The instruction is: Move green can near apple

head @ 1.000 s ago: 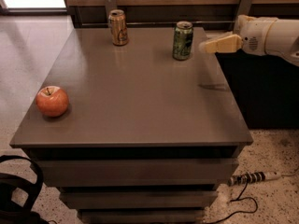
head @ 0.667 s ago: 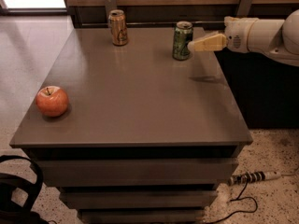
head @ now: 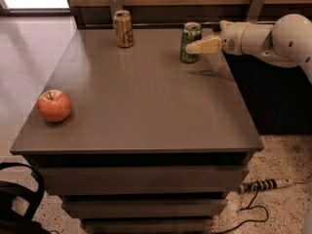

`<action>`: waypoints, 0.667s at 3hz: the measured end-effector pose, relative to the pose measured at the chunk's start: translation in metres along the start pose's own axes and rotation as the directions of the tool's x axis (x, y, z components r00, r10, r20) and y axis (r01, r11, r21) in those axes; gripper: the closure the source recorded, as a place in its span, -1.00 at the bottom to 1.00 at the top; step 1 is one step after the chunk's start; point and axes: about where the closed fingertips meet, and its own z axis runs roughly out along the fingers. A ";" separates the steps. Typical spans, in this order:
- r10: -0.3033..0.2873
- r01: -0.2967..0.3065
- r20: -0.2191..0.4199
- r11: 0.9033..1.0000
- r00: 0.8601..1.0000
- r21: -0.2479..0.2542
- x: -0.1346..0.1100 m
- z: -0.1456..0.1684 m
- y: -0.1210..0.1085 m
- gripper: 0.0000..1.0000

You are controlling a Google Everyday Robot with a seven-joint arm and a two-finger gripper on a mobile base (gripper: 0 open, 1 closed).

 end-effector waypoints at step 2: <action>0.053 -0.050 0.106 0.998 0.993 -0.033 0.007 0.031 -0.008 -1.00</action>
Offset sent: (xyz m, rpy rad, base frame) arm 0.0382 0.0151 -0.0166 0.1901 -0.0614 0.0303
